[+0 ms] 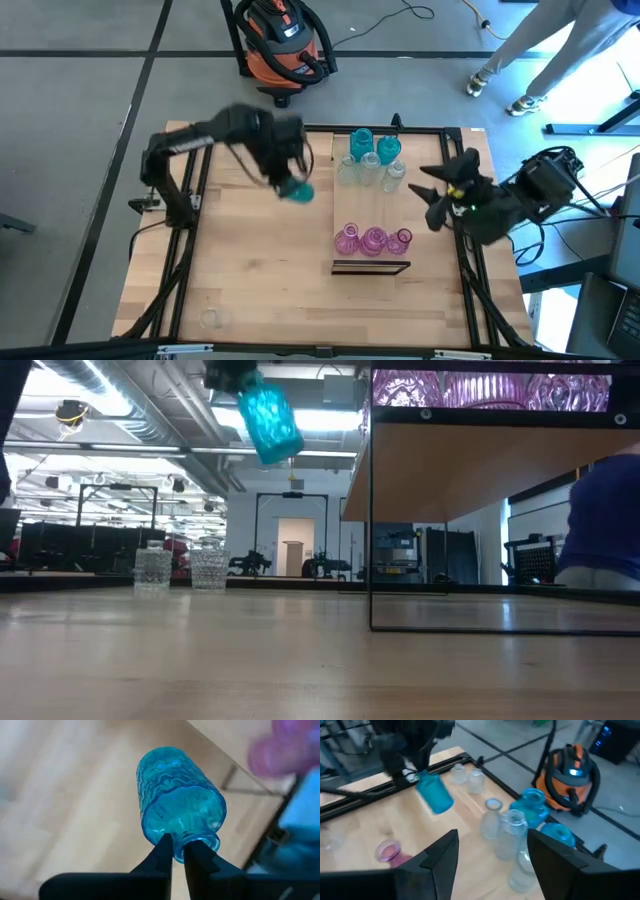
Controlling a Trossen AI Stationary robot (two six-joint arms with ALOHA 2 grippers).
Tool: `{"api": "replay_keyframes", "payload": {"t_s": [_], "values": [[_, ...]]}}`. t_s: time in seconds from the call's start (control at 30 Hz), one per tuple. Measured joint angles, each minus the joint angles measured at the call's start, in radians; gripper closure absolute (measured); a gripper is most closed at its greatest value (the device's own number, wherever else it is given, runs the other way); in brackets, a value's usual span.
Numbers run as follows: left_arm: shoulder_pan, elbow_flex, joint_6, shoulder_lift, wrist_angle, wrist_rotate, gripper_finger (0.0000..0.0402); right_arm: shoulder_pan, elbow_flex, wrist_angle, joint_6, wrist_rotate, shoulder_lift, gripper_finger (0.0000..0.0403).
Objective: Sort vases onto shelf
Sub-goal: Put the blue vase on the shelf aligned with the other blue vase
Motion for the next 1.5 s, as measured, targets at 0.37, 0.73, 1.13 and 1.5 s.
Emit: {"api": "replay_keyframes", "payload": {"t_s": [0.37,0.73,1.13,1.5], "values": [[0.199,0.059,0.245,0.036,-0.005,-0.013,0.0385,-0.198,0.000,0.130,-0.118,-0.089,-0.004,0.0185],[0.074,0.067,0.292,0.029,0.005,0.074,0.0385,-0.510,0.000,0.536,-0.571,-0.656,0.014,0.0185],[0.014,0.252,0.310,0.024,0.090,0.144,0.0385,-0.676,0.000,0.629,-0.783,-1.051,0.197,0.0185],[0.016,0.299,0.310,0.026,0.093,0.166,0.0385,-0.676,0.000,0.677,-0.831,-1.067,0.257,0.0113]]}}
